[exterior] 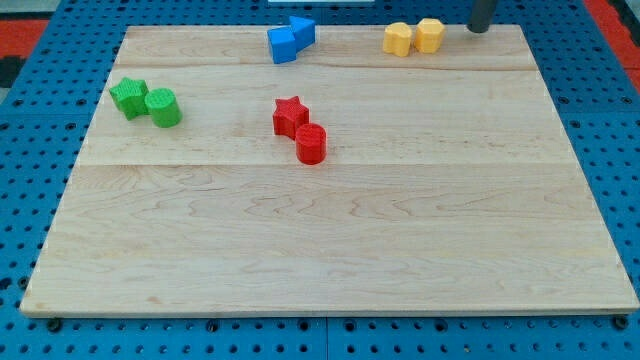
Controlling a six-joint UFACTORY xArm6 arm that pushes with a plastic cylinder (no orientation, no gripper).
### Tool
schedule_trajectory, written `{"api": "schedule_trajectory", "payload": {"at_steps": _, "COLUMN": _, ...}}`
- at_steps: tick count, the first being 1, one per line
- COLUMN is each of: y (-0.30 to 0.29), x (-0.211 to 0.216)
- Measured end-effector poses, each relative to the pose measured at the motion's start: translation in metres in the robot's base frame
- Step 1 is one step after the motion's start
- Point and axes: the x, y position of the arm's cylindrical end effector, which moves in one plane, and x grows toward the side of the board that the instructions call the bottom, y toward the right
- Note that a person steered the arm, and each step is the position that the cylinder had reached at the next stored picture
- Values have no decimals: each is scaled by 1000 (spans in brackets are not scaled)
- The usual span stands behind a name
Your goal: Push the yellow heart to the right of the red circle
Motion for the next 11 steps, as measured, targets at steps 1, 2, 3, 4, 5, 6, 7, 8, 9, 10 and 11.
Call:
{"api": "schedule_trajectory", "payload": {"at_steps": 1, "y": -38, "x": 10}}
{"api": "schedule_trajectory", "payload": {"at_steps": 2, "y": -74, "x": 16}}
{"api": "schedule_trajectory", "payload": {"at_steps": 3, "y": -71, "x": 13}}
{"api": "schedule_trajectory", "payload": {"at_steps": 4, "y": -70, "x": 13}}
{"api": "schedule_trajectory", "payload": {"at_steps": 5, "y": -70, "x": 13}}
{"api": "schedule_trajectory", "payload": {"at_steps": 6, "y": -83, "x": 16}}
{"api": "schedule_trajectory", "payload": {"at_steps": 7, "y": -111, "x": 25}}
{"api": "schedule_trajectory", "payload": {"at_steps": 8, "y": -124, "x": 21}}
{"api": "schedule_trajectory", "payload": {"at_steps": 9, "y": -149, "x": 18}}
{"api": "schedule_trajectory", "payload": {"at_steps": 10, "y": -161, "x": 85}}
{"api": "schedule_trajectory", "payload": {"at_steps": 11, "y": -183, "x": 139}}
